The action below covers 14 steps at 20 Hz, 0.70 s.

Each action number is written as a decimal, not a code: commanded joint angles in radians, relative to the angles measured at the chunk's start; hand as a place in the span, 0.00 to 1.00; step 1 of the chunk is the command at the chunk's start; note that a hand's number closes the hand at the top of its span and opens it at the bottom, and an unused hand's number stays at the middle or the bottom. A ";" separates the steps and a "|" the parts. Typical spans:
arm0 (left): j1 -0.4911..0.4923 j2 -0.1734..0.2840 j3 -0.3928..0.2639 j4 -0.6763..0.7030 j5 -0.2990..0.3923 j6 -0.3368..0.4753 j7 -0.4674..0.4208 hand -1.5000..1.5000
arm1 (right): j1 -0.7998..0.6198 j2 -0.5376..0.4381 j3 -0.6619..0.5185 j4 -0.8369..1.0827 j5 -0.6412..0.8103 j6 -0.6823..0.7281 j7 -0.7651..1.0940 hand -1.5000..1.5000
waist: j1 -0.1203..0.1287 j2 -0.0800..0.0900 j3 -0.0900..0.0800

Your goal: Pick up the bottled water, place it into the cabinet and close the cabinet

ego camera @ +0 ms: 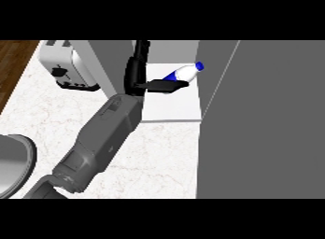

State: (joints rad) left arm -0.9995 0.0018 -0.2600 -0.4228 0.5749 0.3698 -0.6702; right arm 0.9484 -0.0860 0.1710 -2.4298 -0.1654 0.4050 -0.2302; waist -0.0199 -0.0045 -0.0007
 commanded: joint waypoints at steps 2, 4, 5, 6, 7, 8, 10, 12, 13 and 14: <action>0.116 -0.002 -0.106 -0.213 0.038 -0.039 0.068 0.00 | 0.028 0.021 0.066 -0.114 0.033 -0.036 0.061 0.00 | 0.020 -0.010 0.000; 0.173 -0.002 -0.120 -0.274 0.070 -0.068 0.057 0.00 | -0.004 -0.006 0.014 -0.140 -0.023 -0.052 0.112 0.00 | 0.022 -0.003 0.000; 0.194 -0.002 -0.152 -0.305 0.083 -0.067 0.055 0.00 | 0.020 -0.010 0.017 -0.126 -0.028 -0.033 0.085 0.00 | 0.009 -0.002 0.000; 0.218 -0.002 -0.196 -0.376 0.104 -0.054 0.093 0.00 | 0.022 0.002 0.047 -0.127 0.032 -0.042 0.073 0.00 | 0.012 -0.008 0.000; 0.297 -0.002 -0.238 -0.424 0.122 -0.065 0.068 0.00 | 0.012 -0.009 0.021 -0.094 0.002 -0.029 0.057 0.00 | 0.013 -0.007 0.000; 0.331 -0.002 -0.233 -0.438 0.108 -0.075 0.039 0.00 | 0.054 -0.022 0.017 -0.171 -0.033 -0.037 0.099 0.00 | 0.016 -0.004 0.000; 0.355 -0.001 -0.226 -0.551 0.059 -0.057 0.087 0.00 | 0.050 0.002 0.049 -0.119 0.015 -0.039 0.055 0.00 | 0.028 -0.006 0.000; 0.469 0.028 -0.260 -0.613 0.043 -0.099 0.041 0.00 | 0.060 0.008 0.050 -0.135 0.040 -0.052 0.044 0.00 | 0.027 -0.005 0.000; 0.478 0.038 -0.269 -0.678 0.039 -0.085 0.066 0.00 | 0.041 0.002 0.061 -0.150 0.043 -0.064 0.083 0.00 | 0.033 -0.004 0.000; 0.453 0.029 -0.267 -0.684 0.033 -0.076 0.103 0.00 | -0.013 -0.026 -0.006 -0.109 0.006 -0.048 0.075 0.00 | 0.027 -0.001 0.001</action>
State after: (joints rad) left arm -0.6125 0.0189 -0.4961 -0.9803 0.6263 0.2957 -0.6013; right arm 0.9609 -0.0855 0.2110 -2.4560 -0.1398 0.3654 -0.2075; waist 0.0054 -0.0092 -0.0006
